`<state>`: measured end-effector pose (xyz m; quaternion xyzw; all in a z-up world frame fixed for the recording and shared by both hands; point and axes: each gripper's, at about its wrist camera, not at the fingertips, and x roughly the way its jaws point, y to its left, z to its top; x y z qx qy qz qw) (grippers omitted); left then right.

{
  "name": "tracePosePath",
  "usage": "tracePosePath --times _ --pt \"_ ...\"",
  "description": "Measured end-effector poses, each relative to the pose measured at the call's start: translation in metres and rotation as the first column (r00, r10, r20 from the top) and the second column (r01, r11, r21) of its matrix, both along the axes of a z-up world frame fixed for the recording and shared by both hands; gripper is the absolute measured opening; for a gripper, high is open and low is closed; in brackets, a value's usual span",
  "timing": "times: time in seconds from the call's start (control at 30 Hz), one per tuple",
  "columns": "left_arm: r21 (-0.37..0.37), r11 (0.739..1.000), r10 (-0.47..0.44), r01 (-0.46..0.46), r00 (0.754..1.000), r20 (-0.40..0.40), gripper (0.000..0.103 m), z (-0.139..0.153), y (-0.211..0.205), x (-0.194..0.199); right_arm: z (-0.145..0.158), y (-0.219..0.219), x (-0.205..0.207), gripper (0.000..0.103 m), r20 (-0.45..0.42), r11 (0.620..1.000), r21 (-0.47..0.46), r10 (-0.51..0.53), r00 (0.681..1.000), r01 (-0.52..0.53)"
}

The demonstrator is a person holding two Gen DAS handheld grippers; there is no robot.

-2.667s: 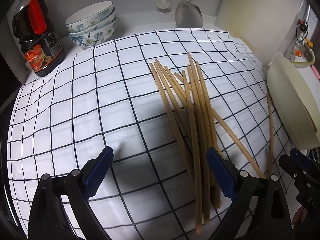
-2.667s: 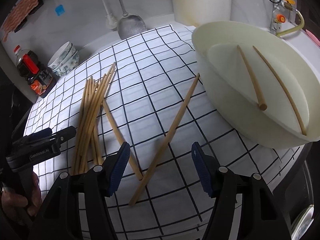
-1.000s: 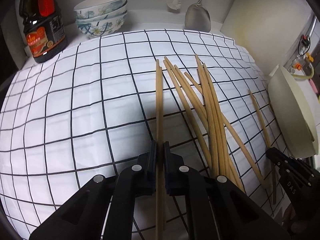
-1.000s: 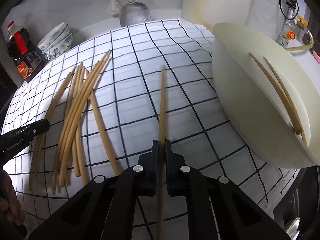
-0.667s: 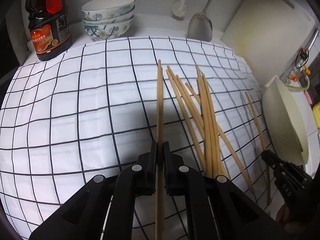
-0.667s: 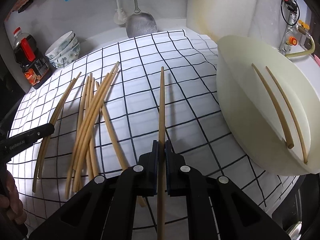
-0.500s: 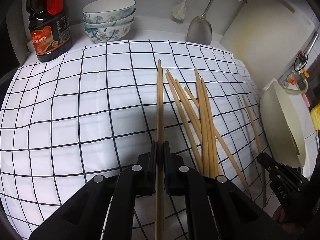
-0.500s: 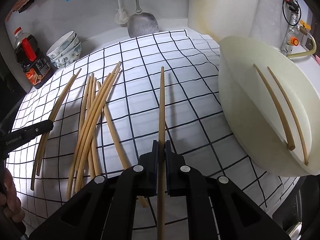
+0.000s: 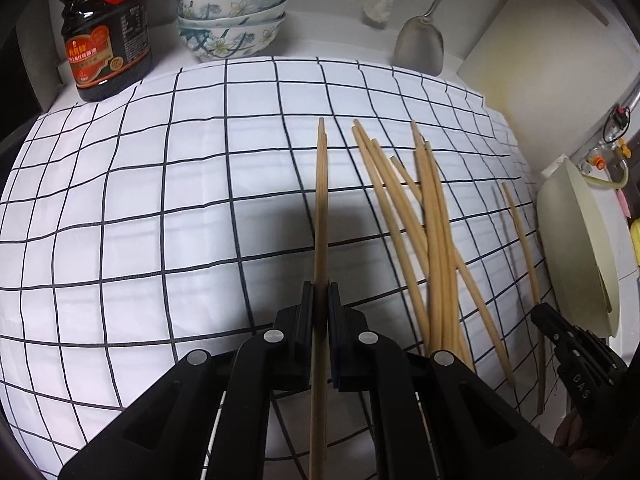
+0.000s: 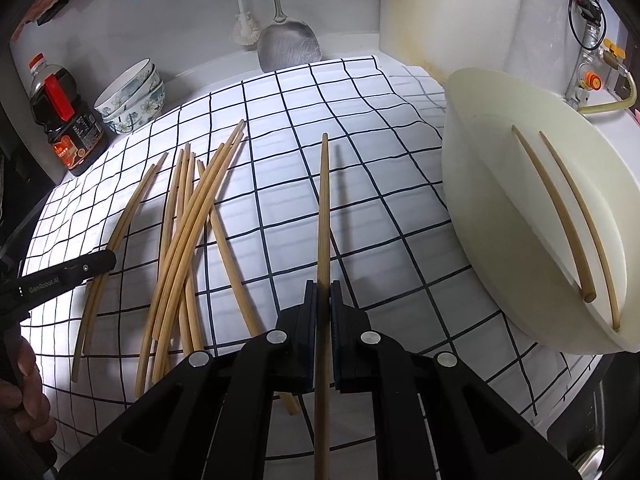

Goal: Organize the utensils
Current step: 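Lift the held chopsticks upright with both tools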

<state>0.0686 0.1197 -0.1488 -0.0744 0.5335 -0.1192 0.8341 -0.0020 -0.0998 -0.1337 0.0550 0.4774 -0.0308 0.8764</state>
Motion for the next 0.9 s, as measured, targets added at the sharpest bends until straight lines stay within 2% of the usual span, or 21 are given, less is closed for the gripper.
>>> tracePosePath --times 0.4,0.53,0.73,0.9 --pt "0.009 1.0 0.015 -0.016 1.0 0.006 0.009 -0.005 0.01 0.001 -0.001 0.002 0.002 0.006 -0.005 1.0 0.002 0.004 1.0 -0.004" --pt "-0.007 1.0 0.028 -0.028 0.999 0.017 0.013 -0.004 0.015 0.001 -0.001 0.002 0.002 0.006 -0.006 1.0 0.001 0.003 1.0 -0.003" --pt "-0.002 0.999 0.051 -0.051 0.998 0.033 0.028 -0.002 0.024 0.002 -0.002 0.002 0.003 0.006 -0.007 1.0 0.002 0.004 1.0 -0.004" --pt "-0.001 0.998 0.056 -0.056 0.998 0.034 0.029 -0.006 0.029 0.003 -0.002 0.004 0.002 0.006 -0.006 1.0 0.0 0.003 1.0 -0.003"
